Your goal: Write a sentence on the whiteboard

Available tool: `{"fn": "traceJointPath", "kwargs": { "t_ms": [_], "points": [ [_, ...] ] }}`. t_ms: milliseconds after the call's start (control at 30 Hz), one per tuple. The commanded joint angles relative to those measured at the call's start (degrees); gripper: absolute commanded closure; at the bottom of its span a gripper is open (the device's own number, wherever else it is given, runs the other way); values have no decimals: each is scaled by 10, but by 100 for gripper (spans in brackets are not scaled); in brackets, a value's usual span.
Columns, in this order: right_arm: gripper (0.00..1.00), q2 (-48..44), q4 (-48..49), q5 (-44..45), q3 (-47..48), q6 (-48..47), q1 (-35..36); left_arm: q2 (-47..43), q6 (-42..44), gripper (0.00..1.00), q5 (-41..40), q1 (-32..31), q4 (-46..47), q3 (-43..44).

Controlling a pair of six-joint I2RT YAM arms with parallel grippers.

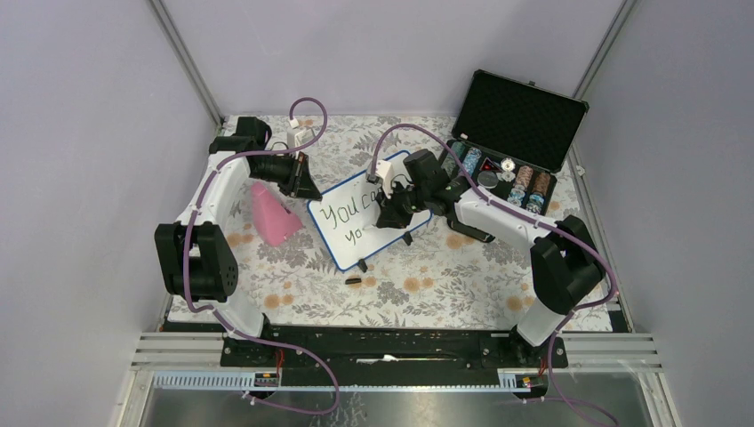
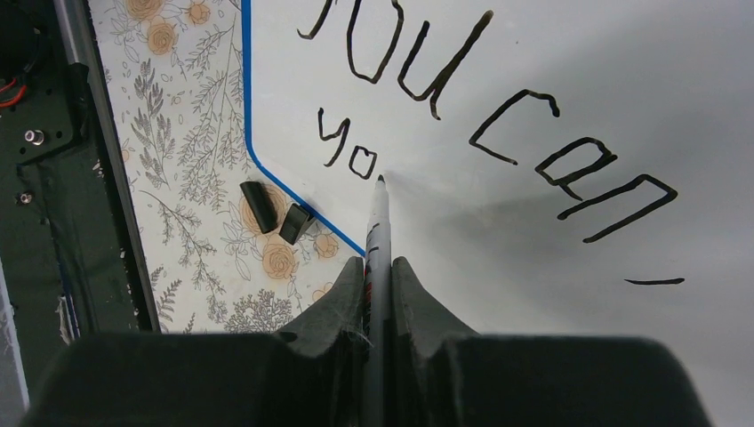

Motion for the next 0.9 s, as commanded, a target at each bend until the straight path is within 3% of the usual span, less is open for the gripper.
{"fn": "traceJointPath", "kwargs": {
  "t_ms": [0,867],
  "points": [
    [100,8,24,5,23,0,-1,-11,10,100,-12,0,17,2],
    [100,4,24,8,12,0,-16,-9,9,100,-15,0,17,4]
  ]
}}
